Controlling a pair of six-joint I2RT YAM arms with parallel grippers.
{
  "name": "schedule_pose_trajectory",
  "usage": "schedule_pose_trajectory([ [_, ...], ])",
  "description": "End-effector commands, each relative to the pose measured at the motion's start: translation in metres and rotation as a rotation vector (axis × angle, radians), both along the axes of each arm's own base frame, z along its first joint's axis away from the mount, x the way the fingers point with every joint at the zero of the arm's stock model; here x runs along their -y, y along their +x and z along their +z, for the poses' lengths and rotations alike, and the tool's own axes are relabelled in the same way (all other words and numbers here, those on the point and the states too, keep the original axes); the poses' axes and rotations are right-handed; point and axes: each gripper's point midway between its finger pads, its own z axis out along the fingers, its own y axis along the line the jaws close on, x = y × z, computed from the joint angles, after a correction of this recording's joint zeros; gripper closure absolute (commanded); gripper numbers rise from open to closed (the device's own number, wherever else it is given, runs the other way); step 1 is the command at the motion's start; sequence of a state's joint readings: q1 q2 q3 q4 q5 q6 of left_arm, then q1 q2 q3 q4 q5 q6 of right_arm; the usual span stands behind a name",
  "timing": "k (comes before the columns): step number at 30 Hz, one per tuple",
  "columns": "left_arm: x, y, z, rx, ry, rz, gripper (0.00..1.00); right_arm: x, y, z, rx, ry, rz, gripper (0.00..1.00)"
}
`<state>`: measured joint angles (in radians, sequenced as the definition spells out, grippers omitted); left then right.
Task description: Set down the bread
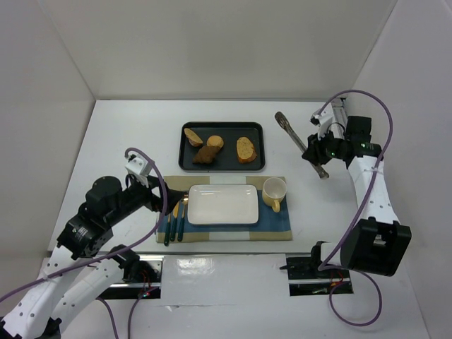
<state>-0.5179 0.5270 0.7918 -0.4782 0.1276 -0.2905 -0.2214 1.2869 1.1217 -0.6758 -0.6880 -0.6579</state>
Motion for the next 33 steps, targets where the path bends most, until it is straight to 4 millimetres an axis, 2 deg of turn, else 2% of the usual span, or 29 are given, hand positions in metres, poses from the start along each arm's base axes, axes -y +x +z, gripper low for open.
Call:
schedule_pose_trajectory([
  [1,0.001,0.005,0.01,0.042,-0.015,0.005,0.0,-0.02,-0.008,0.037,0.046,0.056,0.04,0.62],
  [3,0.0,0.006,0.01,0.038,-0.02,0.017,0.0,-0.03,-0.01,0.05,0.07,0.059,0.075,0.58],
  [4,0.0,0.006,0.01,0.038,-0.02,0.017,0.0,-0.03,-0.01,0.05,0.065,0.065,0.07,0.55],
  [5,0.0,0.006,0.01,0.038,-0.02,0.017,0.0,-0.04,-0.011,0.055,0.071,0.076,0.098,0.53],
  [9,0.001,0.007,0.008,0.03,-0.015,0.017,0.0,-0.058,-0.016,0.07,0.098,0.086,0.14,0.45],
  [14,0.001,0.007,0.008,0.03,-0.015,0.017,0.0,-0.079,-0.015,0.078,0.109,0.077,0.163,0.45],
  [16,-0.001,0.008,0.008,0.031,-0.013,0.026,0.0,-0.097,-0.018,0.079,0.109,0.079,0.192,0.44],
  [17,-0.001,0.008,0.008,0.031,-0.013,0.026,0.0,-0.098,-0.014,0.078,0.114,0.054,0.171,0.44],
  [18,-0.001,0.008,0.008,0.031,-0.013,0.026,0.0,-0.113,-0.013,0.078,0.127,0.045,0.2,0.42],
  [19,-0.001,0.008,0.008,0.031,-0.013,0.026,0.0,-0.118,-0.011,0.075,0.123,0.034,0.199,0.42],
  [23,0.0,0.009,0.005,0.023,-0.008,0.025,0.0,-0.142,0.006,0.041,0.076,-0.058,0.192,0.41],
  [26,-0.001,0.01,0.005,0.025,-0.006,0.034,0.0,-0.148,0.015,0.029,0.059,-0.073,0.183,0.41],
  [29,-0.002,0.011,0.005,0.02,-0.011,0.047,0.0,-0.155,0.02,0.029,0.063,-0.085,0.199,0.41],
  [33,-0.002,0.011,0.001,0.005,-0.001,0.047,0.0,-0.15,0.032,0.033,0.1,-0.113,0.168,0.41],
])
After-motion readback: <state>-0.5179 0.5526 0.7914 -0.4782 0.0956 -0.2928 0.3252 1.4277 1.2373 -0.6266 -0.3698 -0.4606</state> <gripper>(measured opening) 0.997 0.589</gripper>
